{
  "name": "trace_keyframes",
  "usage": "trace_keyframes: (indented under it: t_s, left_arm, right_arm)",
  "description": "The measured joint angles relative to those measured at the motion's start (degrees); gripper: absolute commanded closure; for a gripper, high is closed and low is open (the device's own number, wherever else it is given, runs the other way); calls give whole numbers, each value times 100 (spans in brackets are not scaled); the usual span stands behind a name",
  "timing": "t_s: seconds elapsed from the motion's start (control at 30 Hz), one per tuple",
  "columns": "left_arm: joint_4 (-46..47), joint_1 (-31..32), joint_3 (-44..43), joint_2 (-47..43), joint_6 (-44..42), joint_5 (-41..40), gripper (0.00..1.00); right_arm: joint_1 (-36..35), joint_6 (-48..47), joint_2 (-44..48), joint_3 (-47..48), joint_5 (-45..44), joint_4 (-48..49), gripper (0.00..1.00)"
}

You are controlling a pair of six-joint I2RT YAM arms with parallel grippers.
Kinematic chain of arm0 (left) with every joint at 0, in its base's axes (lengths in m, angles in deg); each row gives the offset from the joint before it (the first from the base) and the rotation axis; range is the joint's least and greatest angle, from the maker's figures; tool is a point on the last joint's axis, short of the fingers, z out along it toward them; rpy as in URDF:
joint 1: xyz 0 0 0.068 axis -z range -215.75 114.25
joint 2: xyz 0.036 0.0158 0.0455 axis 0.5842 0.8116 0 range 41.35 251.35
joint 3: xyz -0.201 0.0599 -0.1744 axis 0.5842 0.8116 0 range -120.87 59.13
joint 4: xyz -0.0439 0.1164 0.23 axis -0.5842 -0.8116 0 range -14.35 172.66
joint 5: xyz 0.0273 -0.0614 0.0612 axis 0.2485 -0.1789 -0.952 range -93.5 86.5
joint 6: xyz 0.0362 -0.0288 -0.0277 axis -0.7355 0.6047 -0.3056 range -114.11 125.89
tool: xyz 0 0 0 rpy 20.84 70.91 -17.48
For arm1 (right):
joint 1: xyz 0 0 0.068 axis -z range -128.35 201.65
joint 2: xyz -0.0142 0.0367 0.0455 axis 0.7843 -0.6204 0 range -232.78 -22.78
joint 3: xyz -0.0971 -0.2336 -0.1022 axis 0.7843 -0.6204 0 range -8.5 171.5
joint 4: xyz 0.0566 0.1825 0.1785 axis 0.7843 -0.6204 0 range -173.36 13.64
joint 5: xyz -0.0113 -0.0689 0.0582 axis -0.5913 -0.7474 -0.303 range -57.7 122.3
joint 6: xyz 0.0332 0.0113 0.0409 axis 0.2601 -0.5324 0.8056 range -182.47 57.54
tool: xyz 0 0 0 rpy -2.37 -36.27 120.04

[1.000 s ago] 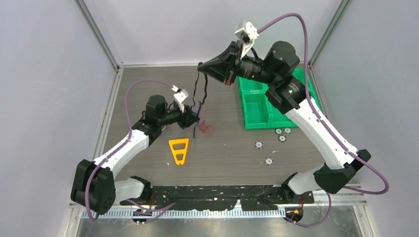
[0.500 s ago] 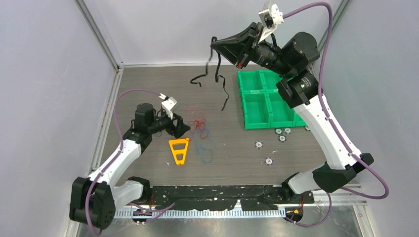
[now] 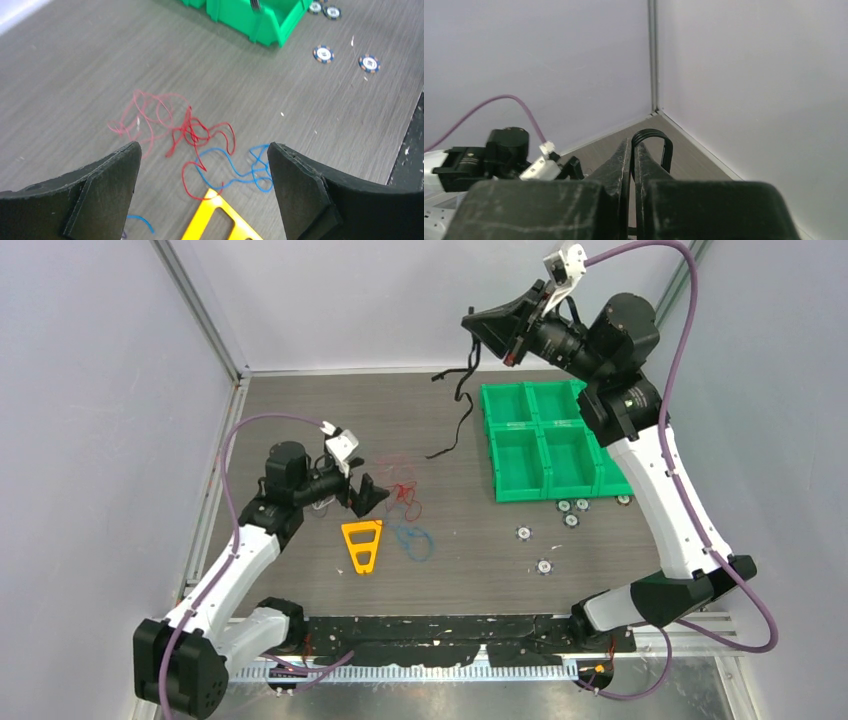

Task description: Untangle the cables

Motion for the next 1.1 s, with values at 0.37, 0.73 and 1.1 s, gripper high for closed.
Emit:
trace_keyframes:
  t_s: [0.37,0.73,1.1]
  left_arm:
    - [-63,0,-750,227,70,-26,0]
    - [-144,0,-940,369,522,-223,0]
    - [-350,0,-1088,710,446,-516,0]
  right_arm:
    - [1532,-761,-7,334,-55,-1163,95]
    - [3571,-1445,-1165,1176,212,-1281,95]
    - [4253,-1762,-2780,1853,332,-1082,94]
